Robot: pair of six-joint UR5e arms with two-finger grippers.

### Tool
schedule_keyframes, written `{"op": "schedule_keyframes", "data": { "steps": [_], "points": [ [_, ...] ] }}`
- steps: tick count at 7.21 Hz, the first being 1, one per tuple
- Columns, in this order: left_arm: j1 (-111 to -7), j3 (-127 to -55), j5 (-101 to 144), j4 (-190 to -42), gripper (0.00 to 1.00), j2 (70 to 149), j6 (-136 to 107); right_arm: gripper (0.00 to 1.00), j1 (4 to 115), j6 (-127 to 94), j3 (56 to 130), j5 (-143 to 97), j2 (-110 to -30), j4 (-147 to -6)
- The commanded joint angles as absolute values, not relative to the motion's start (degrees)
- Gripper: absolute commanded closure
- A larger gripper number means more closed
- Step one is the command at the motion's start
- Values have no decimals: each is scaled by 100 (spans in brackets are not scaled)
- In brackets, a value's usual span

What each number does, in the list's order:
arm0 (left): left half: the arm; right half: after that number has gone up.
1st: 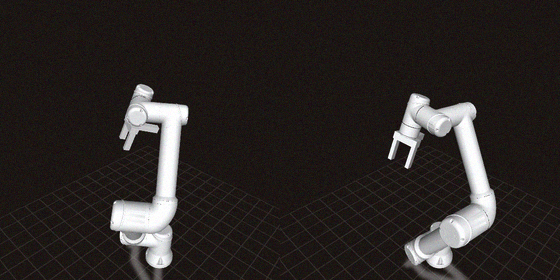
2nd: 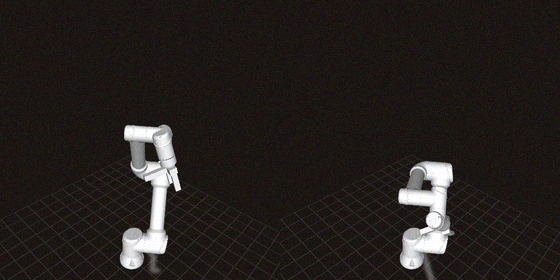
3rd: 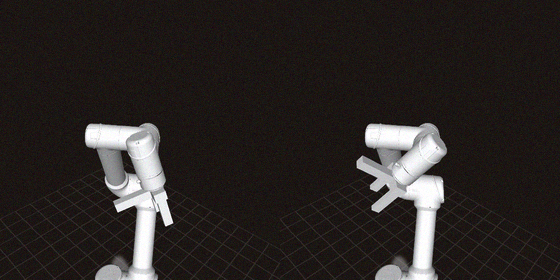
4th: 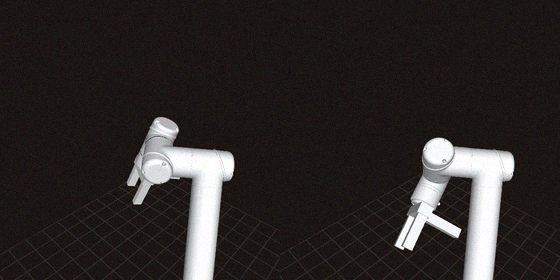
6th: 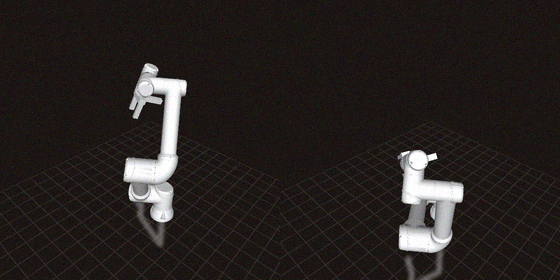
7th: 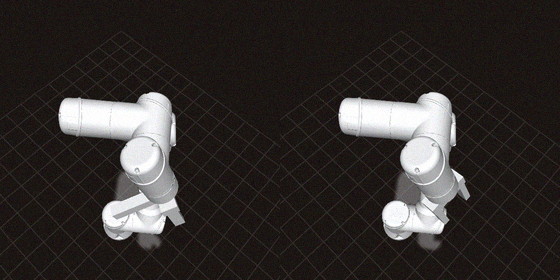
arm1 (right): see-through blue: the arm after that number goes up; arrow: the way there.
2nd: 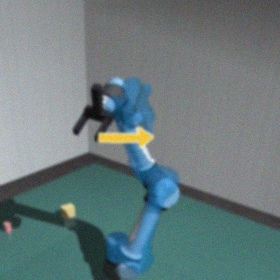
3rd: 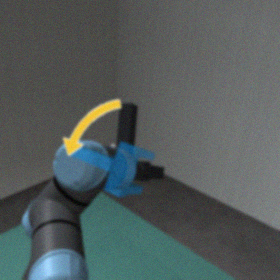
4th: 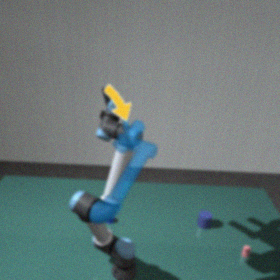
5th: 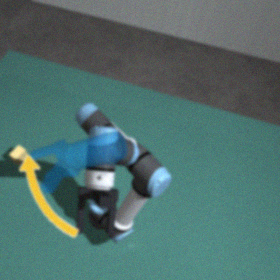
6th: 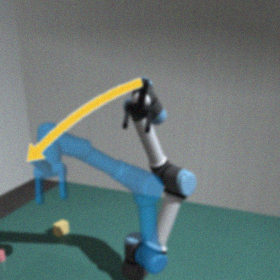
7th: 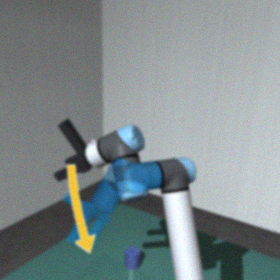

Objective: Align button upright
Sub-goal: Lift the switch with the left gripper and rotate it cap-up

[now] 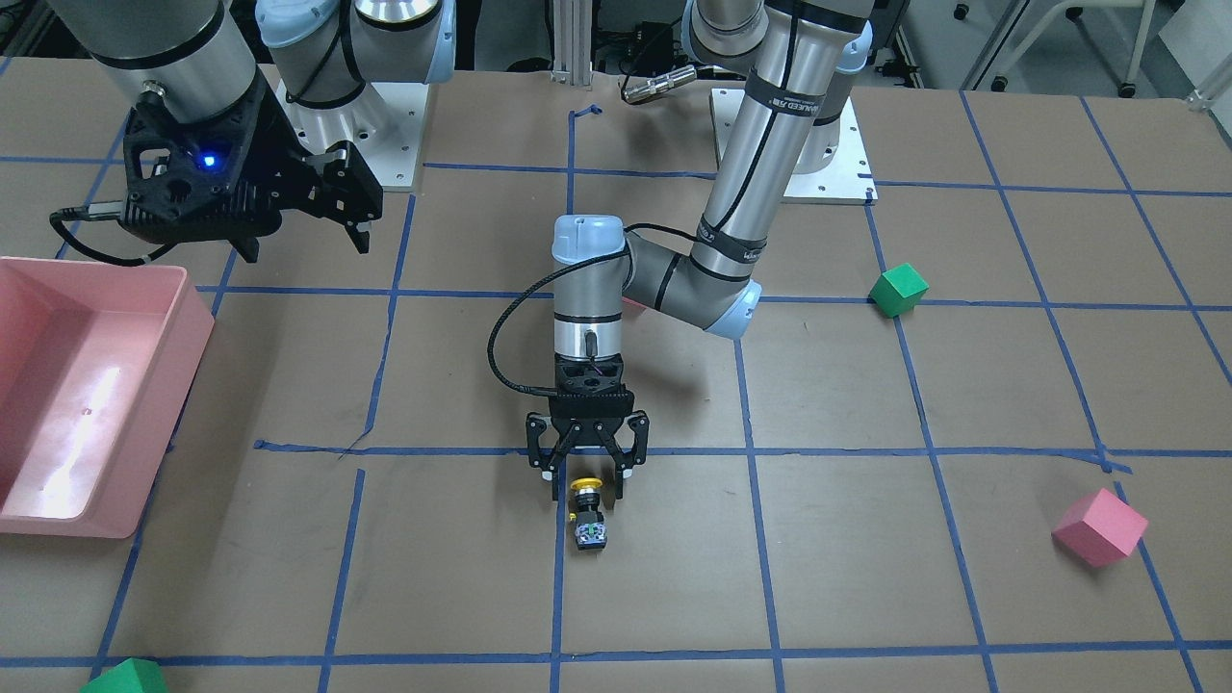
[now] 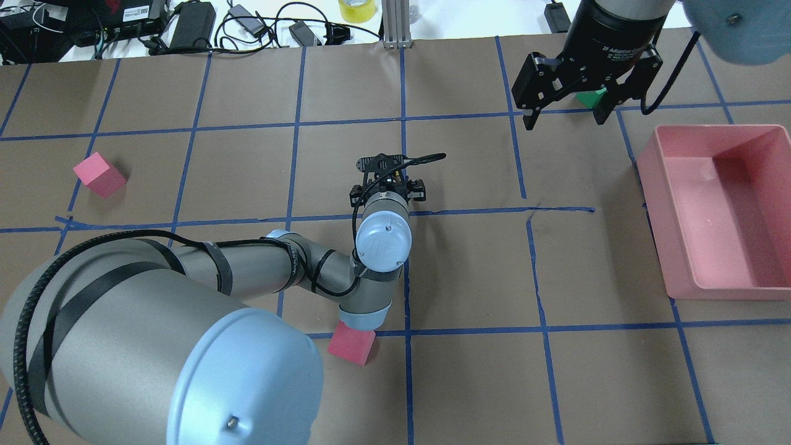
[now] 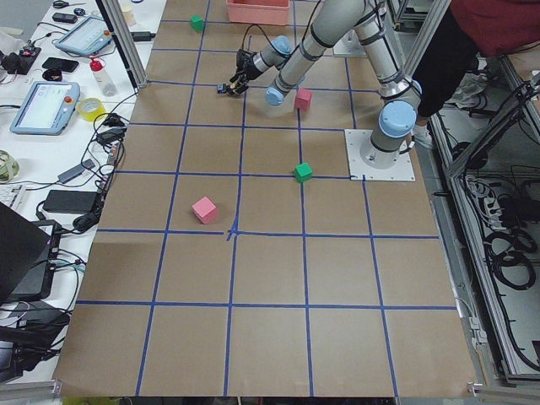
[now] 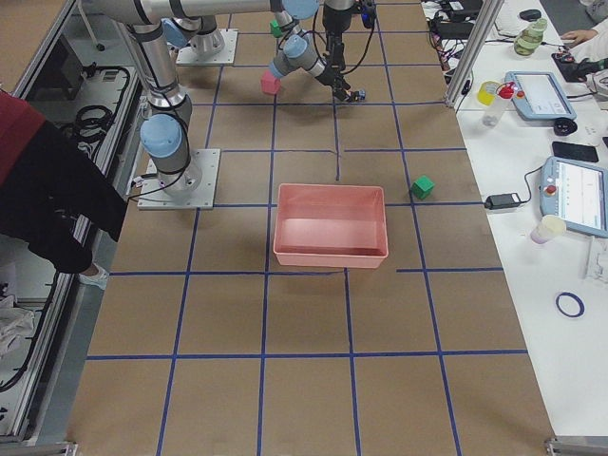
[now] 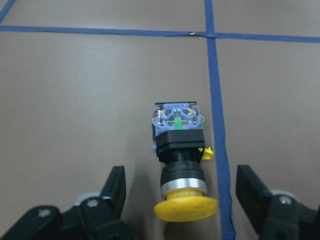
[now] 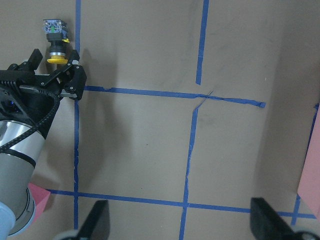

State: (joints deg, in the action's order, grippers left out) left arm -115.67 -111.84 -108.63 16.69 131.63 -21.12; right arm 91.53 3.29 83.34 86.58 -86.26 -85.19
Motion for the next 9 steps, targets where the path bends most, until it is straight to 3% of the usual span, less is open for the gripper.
{"op": "schedule_keyframes", "data": {
  "steps": [1,2,3,5,6,8,9],
  "points": [
    [-11601,-11188,-10863,1670,30,13184,-2066,0,9141,316,8358,8657,-8622,-8551],
    [-11602,-11188,-10863,1670,49,13175,-2065,0,9149,316,8358,8666,-8631,-8526],
    [-11610,-11180,-10828,1670,58,13184,-2065,0,9149,325,8358,8683,-8648,-8499],
    [-11610,-11171,-10802,1626,62,13070,-2065,0,9158,325,8358,8657,-8684,-8551],
    [-11610,-11145,-10810,1609,75,12948,-2109,0,9158,334,8367,8666,-8684,-8560],
    [-11610,-10865,-10898,1033,75,12614,-2179,0,9150,343,8367,8727,-8684,-8526],
    [-11610,-10828,-10898,350,86,12412,-2580,0,9158,334,8367,8667,-8675,-8578]
  ]
}}
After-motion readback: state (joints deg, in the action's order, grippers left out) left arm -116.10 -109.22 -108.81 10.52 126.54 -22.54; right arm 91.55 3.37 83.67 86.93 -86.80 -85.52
